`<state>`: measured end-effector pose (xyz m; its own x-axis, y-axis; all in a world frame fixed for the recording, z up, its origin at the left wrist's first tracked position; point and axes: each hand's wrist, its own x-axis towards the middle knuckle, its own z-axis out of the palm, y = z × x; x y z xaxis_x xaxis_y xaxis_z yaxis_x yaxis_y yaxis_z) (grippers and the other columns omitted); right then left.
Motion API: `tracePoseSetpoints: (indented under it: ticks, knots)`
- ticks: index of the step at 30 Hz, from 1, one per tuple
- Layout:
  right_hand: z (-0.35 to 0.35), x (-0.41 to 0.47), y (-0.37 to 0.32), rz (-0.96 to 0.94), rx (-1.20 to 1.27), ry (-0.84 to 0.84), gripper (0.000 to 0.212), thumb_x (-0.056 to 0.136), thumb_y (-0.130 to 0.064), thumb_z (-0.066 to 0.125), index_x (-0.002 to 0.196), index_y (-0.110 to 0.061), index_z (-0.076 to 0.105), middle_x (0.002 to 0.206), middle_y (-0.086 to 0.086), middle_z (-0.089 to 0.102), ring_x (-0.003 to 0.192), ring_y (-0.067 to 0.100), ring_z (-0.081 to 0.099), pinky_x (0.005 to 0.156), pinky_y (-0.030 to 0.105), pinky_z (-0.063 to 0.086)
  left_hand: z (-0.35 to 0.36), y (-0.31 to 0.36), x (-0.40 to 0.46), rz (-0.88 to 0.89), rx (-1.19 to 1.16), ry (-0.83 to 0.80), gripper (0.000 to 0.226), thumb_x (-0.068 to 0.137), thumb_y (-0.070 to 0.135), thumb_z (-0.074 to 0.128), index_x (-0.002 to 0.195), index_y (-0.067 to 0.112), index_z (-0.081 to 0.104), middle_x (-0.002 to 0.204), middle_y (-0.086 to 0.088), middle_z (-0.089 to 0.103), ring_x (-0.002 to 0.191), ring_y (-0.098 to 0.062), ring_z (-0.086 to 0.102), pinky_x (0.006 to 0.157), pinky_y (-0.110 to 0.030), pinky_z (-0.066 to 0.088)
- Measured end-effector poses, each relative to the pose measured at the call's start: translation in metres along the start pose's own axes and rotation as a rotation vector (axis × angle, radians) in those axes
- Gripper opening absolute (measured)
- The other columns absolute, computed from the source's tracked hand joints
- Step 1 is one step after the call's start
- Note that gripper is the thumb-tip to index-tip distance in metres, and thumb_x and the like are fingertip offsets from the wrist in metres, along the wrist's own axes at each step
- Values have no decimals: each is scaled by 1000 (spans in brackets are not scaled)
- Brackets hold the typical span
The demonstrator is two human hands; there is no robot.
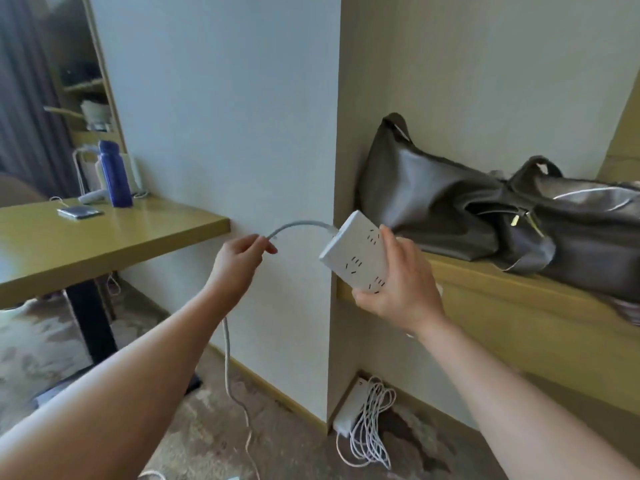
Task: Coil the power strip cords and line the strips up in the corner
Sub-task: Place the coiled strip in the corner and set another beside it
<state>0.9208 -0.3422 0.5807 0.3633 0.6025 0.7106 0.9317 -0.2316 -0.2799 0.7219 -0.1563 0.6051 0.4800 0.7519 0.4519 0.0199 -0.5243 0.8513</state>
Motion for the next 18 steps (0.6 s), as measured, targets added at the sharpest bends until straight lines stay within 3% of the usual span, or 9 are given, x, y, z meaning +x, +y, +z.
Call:
tracePoseSetpoints:
  ticks: [4, 9, 14, 18]
  knots:
    - [50, -45, 32, -7, -109, -307, 113, 57, -63, 63, 151, -21, 19, 130, 3, 42, 115, 24, 42, 100, 39, 36, -3, -93, -39, -188, 225, -172, 27, 95, 30, 53, 78, 27, 73, 54, 5, 47, 51, -14, 43, 53, -28, 34]
    - [139, -113, 100, 129, -156, -641, 111, 57, -53, 67, 149, -23, 14, 134, 5, 39, 122, 27, 39, 106, 39, 32, 12, -204, -75, -339, 464, -331, 19, 91, 30, 62, 73, 34, 68, 58, 11, 57, 60, -13, 53, 58, -28, 39]
    - [227, -190, 182, 177, -266, -922, 117, 55, -53, 67, 152, -21, 10, 136, 6, 38, 126, 28, 36, 114, 40, 23, 81, -303, -74, -429, 667, -644, 25, 91, 35, 59, 66, 34, 60, 61, 13, 56, 64, -16, 56, 53, -26, 35]
    - [286, -245, 248, 161, -375, -1130, 117, 60, -49, 70, 154, -23, 5, 141, 6, 33, 134, 29, 30, 120, 44, 13, 160, -389, -82, -513, 735, -890, 23, 96, 32, 50, 86, 22, 68, 67, 3, 60, 62, -15, 56, 53, -27, 39]
